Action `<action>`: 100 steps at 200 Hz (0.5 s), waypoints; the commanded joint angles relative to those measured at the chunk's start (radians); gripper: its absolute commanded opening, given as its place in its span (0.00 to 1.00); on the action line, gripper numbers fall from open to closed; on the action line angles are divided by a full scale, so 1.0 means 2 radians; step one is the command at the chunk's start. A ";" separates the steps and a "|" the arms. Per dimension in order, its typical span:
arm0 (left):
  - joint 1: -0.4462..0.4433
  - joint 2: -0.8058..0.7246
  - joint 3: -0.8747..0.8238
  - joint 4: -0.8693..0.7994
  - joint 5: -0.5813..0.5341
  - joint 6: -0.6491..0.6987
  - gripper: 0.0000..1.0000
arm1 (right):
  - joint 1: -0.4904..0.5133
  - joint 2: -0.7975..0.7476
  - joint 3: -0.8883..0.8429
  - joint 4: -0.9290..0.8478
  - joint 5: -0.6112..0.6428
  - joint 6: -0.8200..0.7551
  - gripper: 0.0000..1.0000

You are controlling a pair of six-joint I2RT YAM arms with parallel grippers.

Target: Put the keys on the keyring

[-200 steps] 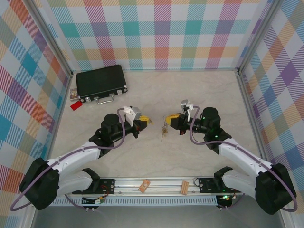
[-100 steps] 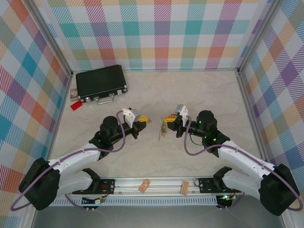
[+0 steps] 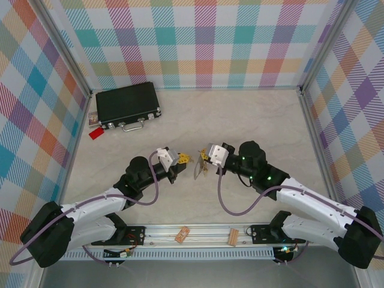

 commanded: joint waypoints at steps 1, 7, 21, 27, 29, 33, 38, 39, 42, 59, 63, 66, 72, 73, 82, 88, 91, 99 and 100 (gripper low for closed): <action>-0.017 -0.021 -0.006 0.021 -0.018 0.028 0.00 | 0.008 0.001 0.029 -0.057 0.020 -0.073 0.00; -0.024 -0.024 -0.007 0.022 -0.024 0.035 0.00 | 0.011 0.000 0.030 -0.061 0.019 -0.083 0.00; -0.040 -0.029 -0.010 0.019 -0.039 0.055 0.00 | 0.021 0.000 0.025 -0.067 0.019 -0.113 0.00; -0.045 -0.031 -0.010 0.017 -0.046 0.062 0.00 | 0.024 0.001 0.024 -0.070 0.021 -0.121 0.00; -0.046 -0.031 -0.010 0.017 -0.049 0.064 0.00 | 0.026 0.001 0.025 -0.071 0.022 -0.124 0.00; -0.050 -0.031 -0.010 0.016 -0.054 0.068 0.00 | 0.028 0.002 0.026 -0.074 0.025 -0.127 0.00; -0.053 -0.032 -0.011 0.015 -0.059 0.072 0.00 | 0.030 0.003 0.027 -0.077 0.028 -0.129 0.00; -0.054 -0.032 -0.011 0.015 -0.060 0.074 0.00 | 0.030 0.003 0.028 -0.078 0.028 -0.129 0.00; -0.056 -0.032 -0.011 0.015 -0.063 0.076 0.00 | 0.031 0.003 0.029 -0.079 0.028 -0.132 0.00; -0.060 -0.030 -0.009 0.011 -0.066 0.082 0.00 | 0.035 0.004 0.028 -0.085 0.029 -0.147 0.00; -0.061 -0.029 -0.008 0.011 -0.066 0.086 0.00 | 0.036 0.004 0.028 -0.083 0.032 -0.148 0.00; -0.062 -0.027 -0.008 0.013 -0.067 0.088 0.00 | 0.037 0.004 0.028 -0.081 0.033 -0.148 0.00; -0.065 -0.025 -0.009 0.015 -0.071 0.091 0.00 | 0.038 0.004 0.027 -0.079 0.034 -0.147 0.00; -0.065 -0.025 -0.009 0.016 -0.072 0.091 0.00 | 0.038 0.004 0.027 -0.078 0.034 -0.147 0.00; -0.067 -0.023 -0.012 0.020 -0.073 0.099 0.00 | 0.039 0.004 0.028 -0.076 0.033 -0.147 0.00; -0.067 -0.024 -0.015 0.024 -0.076 0.104 0.00 | 0.041 0.004 0.028 -0.076 0.034 -0.146 0.00; -0.068 -0.023 -0.017 0.027 -0.078 0.105 0.00 | 0.041 0.004 0.028 -0.075 0.034 -0.145 0.00; -0.068 -0.023 -0.021 0.033 -0.082 0.106 0.00 | 0.044 0.005 0.029 -0.076 0.036 -0.142 0.00; -0.068 -0.024 -0.021 0.034 -0.082 0.106 0.00 | 0.044 0.006 0.029 -0.077 0.036 -0.141 0.00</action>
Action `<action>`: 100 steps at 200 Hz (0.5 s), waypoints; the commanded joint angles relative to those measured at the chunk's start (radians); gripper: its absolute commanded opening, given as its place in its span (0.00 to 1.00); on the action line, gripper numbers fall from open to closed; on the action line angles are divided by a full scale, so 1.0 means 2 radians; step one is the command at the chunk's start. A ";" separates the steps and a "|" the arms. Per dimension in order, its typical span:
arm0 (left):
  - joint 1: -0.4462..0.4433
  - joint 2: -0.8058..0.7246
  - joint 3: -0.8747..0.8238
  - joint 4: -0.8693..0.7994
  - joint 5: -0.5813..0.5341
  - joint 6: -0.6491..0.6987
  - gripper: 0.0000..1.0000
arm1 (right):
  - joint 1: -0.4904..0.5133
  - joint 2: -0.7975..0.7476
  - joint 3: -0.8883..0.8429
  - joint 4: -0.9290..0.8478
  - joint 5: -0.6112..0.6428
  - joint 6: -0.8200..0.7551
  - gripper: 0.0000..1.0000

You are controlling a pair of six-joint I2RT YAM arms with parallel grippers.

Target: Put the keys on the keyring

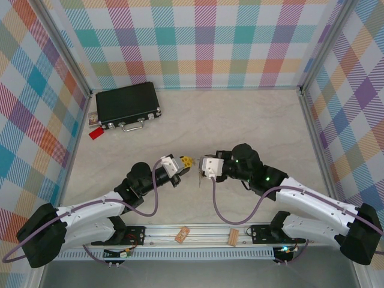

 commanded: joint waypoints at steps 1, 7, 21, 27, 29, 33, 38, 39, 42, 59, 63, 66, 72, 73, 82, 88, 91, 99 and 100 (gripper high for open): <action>-0.008 -0.001 -0.017 0.031 -0.018 0.026 0.00 | 0.008 0.001 0.014 0.006 0.005 -0.012 0.00; -0.009 -0.001 -0.019 0.032 -0.023 0.027 0.00 | 0.009 0.002 0.015 0.006 0.007 -0.009 0.00; -0.010 0.001 -0.019 0.033 -0.032 0.033 0.00 | 0.014 0.005 0.014 0.007 0.011 -0.010 0.00; -0.010 0.004 -0.018 0.035 -0.033 0.039 0.00 | 0.016 0.004 0.014 0.008 0.013 -0.011 0.00; -0.011 0.005 -0.017 0.036 -0.034 0.040 0.00 | 0.016 0.004 0.013 0.010 0.014 -0.011 0.00; -0.012 0.008 -0.016 0.040 -0.039 0.041 0.00 | 0.016 0.004 0.013 0.012 0.017 -0.010 0.00; -0.013 0.012 -0.015 0.048 -0.045 0.037 0.00 | 0.016 0.003 0.012 0.014 0.018 -0.010 0.00; -0.013 0.012 -0.015 0.050 -0.045 0.036 0.00 | 0.016 0.002 0.012 0.014 0.019 -0.009 0.00; -0.013 0.018 -0.016 0.058 -0.046 0.031 0.00 | 0.016 0.002 0.012 0.016 0.020 -0.009 0.00; -0.015 0.048 -0.023 0.104 -0.035 0.015 0.00 | 0.017 -0.007 0.005 0.031 0.027 -0.007 0.00; -0.015 0.055 -0.025 0.113 -0.036 0.014 0.00 | 0.017 -0.010 0.001 0.035 0.027 -0.007 0.00; -0.015 0.059 -0.027 0.117 -0.035 0.014 0.00 | 0.017 -0.012 -0.001 0.038 0.026 -0.007 0.00; -0.015 0.066 -0.031 0.128 -0.035 0.018 0.00 | 0.017 -0.016 -0.004 0.041 0.027 -0.006 0.00; -0.016 0.068 -0.031 0.129 -0.034 0.019 0.00 | 0.017 -0.016 -0.005 0.042 0.027 -0.006 0.00; -0.015 0.074 -0.035 0.141 -0.035 0.020 0.00 | 0.017 -0.017 -0.006 0.040 0.028 -0.006 0.00; -0.015 0.077 -0.035 0.146 -0.034 0.018 0.00 | 0.018 -0.016 -0.006 0.039 0.029 -0.005 0.00; -0.016 0.077 -0.034 0.148 -0.033 0.018 0.00 | 0.018 -0.017 -0.006 0.039 0.029 -0.004 0.00; -0.016 0.077 -0.032 0.146 -0.029 0.017 0.00 | 0.019 -0.016 -0.006 0.041 0.030 -0.003 0.00; -0.016 0.076 -0.032 0.146 -0.029 0.017 0.00 | 0.019 -0.016 -0.006 0.042 0.030 -0.003 0.00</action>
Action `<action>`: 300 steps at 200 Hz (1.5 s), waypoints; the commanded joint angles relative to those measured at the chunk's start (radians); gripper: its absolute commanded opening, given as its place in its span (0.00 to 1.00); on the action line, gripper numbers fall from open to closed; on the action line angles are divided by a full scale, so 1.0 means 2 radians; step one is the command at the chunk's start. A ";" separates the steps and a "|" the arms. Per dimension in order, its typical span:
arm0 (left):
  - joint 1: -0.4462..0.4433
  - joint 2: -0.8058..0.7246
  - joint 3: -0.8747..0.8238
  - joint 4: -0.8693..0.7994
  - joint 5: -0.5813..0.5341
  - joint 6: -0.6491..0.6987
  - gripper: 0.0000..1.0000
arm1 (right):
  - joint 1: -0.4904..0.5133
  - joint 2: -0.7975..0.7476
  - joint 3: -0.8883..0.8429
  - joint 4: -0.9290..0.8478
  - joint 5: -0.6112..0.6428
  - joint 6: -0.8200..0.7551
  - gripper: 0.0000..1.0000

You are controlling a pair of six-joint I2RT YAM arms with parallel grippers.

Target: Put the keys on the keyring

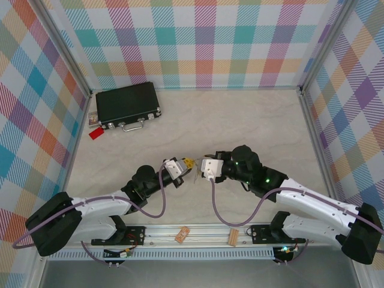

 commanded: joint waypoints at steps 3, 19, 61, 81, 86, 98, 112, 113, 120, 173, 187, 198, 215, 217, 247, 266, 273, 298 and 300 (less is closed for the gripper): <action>-0.007 0.001 -0.003 0.054 0.007 -0.005 0.00 | 0.004 -0.008 -0.003 0.030 0.003 -0.002 0.00; -0.007 -0.007 -0.002 0.041 0.003 -0.011 0.00 | 0.005 -0.003 -0.005 0.036 -0.002 0.000 0.00; -0.008 -0.026 -0.013 0.045 0.005 -0.019 0.00 | 0.009 0.014 -0.002 0.037 -0.004 0.005 0.00; -0.007 -0.035 -0.011 0.034 0.009 -0.023 0.00 | 0.010 0.016 -0.002 0.036 -0.002 0.005 0.00; -0.008 -0.037 -0.012 0.034 0.009 -0.025 0.00 | 0.009 0.016 -0.003 0.037 -0.002 0.005 0.00; -0.008 -0.039 -0.012 0.033 0.012 -0.026 0.00 | 0.009 0.018 -0.003 0.035 0.000 0.005 0.00; -0.008 -0.040 -0.011 0.029 0.015 -0.028 0.00 | 0.010 0.020 -0.003 0.035 0.001 0.006 0.00; -0.009 -0.039 -0.012 0.029 0.016 -0.028 0.00 | 0.010 0.020 -0.003 0.035 0.002 0.006 0.00; -0.009 -0.038 -0.011 0.028 0.017 -0.028 0.00 | 0.009 0.021 -0.002 0.037 0.001 0.007 0.00; -0.010 -0.043 -0.011 0.021 0.015 -0.028 0.00 | 0.010 0.022 -0.002 0.042 0.003 0.013 0.00; -0.010 -0.043 -0.012 0.021 0.013 -0.028 0.00 | 0.009 0.021 -0.003 0.041 0.004 0.013 0.00; -0.010 -0.043 -0.012 0.021 0.013 -0.029 0.00 | 0.009 0.021 -0.002 0.042 0.006 0.013 0.00; -0.010 -0.043 -0.011 0.020 0.014 -0.029 0.00 | 0.009 0.020 -0.002 0.041 0.008 0.014 0.00; -0.010 -0.044 -0.012 0.020 0.013 -0.029 0.00 | 0.009 0.020 -0.002 0.042 0.008 0.014 0.00; -0.010 -0.045 -0.012 0.018 0.012 -0.029 0.00 | 0.009 0.018 -0.004 0.044 0.010 0.016 0.00; -0.010 -0.045 -0.011 0.016 0.015 -0.031 0.00 | 0.010 0.019 -0.003 0.047 0.020 0.022 0.00; -0.010 -0.046 -0.011 0.015 0.013 -0.030 0.00 | 0.009 0.019 -0.003 0.048 0.022 0.023 0.00; -0.011 -0.048 -0.012 0.014 0.012 -0.030 0.00 | 0.009 0.017 -0.006 0.049 0.022 0.026 0.00; -0.010 -0.048 -0.012 0.013 0.012 -0.030 0.00 | 0.009 0.017 -0.006 0.049 0.023 0.026 0.00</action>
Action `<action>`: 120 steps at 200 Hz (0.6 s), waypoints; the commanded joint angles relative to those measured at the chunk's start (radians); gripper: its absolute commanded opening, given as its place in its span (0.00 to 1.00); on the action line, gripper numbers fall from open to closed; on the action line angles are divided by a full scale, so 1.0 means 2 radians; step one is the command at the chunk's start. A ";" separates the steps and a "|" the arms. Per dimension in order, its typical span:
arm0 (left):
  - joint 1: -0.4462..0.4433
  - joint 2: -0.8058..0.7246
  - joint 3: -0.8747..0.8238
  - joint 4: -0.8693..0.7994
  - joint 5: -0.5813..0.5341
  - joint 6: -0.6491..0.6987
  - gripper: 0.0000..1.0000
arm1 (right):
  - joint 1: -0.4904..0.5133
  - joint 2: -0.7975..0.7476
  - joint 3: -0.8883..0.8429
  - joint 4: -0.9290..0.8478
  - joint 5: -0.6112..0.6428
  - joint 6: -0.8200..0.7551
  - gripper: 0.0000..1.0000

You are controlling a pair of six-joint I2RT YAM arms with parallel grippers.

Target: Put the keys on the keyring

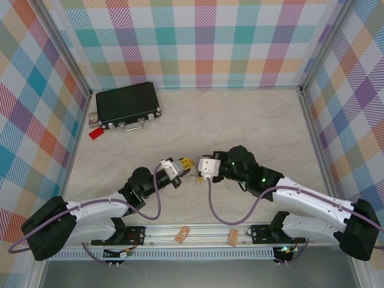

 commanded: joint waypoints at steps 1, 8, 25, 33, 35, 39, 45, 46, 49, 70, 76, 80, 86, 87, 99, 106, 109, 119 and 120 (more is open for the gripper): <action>-0.007 -0.013 -0.005 0.003 0.005 -0.007 0.00 | 0.003 -0.006 -0.005 0.034 0.008 0.012 0.00; -0.007 -0.013 -0.005 0.003 0.005 -0.007 0.00 | 0.003 -0.006 -0.006 0.034 0.010 0.013 0.00; -0.008 -0.013 -0.004 0.001 0.006 -0.007 0.00 | 0.003 -0.006 -0.006 0.033 0.012 0.013 0.00; -0.008 -0.013 -0.004 0.000 0.007 -0.007 0.00 | 0.003 -0.007 -0.006 0.033 0.012 0.013 0.00; -0.007 -0.013 -0.004 0.000 0.007 -0.007 0.00 | 0.003 -0.007 -0.005 0.033 0.012 0.014 0.00; -0.008 -0.013 -0.003 -0.002 0.008 -0.008 0.00 | 0.003 -0.007 -0.006 0.033 0.012 0.014 0.00; -0.008 -0.013 -0.002 -0.004 0.009 -0.007 0.00 | 0.003 -0.007 -0.006 0.034 0.012 0.014 0.00; -0.008 -0.013 -0.002 -0.004 0.009 -0.007 0.00 | 0.003 -0.007 -0.006 0.034 0.012 0.014 0.00; -0.007 -0.013 -0.002 -0.006 0.010 -0.007 0.00 | 0.003 -0.007 -0.006 0.034 0.012 0.014 0.00; -0.008 -0.011 0.000 -0.008 0.010 -0.007 0.00 | 0.003 -0.008 -0.005 0.032 0.009 0.016 0.00; -0.007 -0.010 0.000 -0.008 0.009 -0.007 0.00 | 0.003 -0.008 -0.006 0.031 0.007 0.016 0.00; -0.008 -0.011 0.000 -0.008 0.008 -0.007 0.00 | 0.003 -0.009 -0.006 0.030 0.005 0.015 0.00; -0.008 -0.012 0.000 -0.008 0.008 -0.007 0.00 | 0.003 -0.009 -0.006 0.029 0.001 0.014 0.00; -0.007 -0.011 0.000 -0.008 0.008 -0.007 0.00 | 0.003 -0.009 -0.006 0.029 0.001 0.014 0.00; -0.008 -0.012 0.001 -0.008 0.007 -0.007 0.00 | 0.003 -0.010 -0.006 0.027 -0.005 0.013 0.00; -0.008 -0.013 0.000 -0.008 0.006 -0.006 0.00 | 0.002 -0.009 -0.006 0.024 -0.009 0.014 0.00; -0.008 -0.013 0.000 -0.008 0.006 -0.007 0.00 | 0.003 -0.009 -0.006 0.023 -0.012 0.014 0.00; -0.008 -0.015 0.000 -0.008 0.004 -0.007 0.00 | 0.004 -0.007 -0.003 0.020 -0.014 0.015 0.00; -0.008 -0.015 0.000 -0.008 0.004 -0.007 0.00 | 0.004 -0.007 -0.003 0.019 -0.014 0.015 0.00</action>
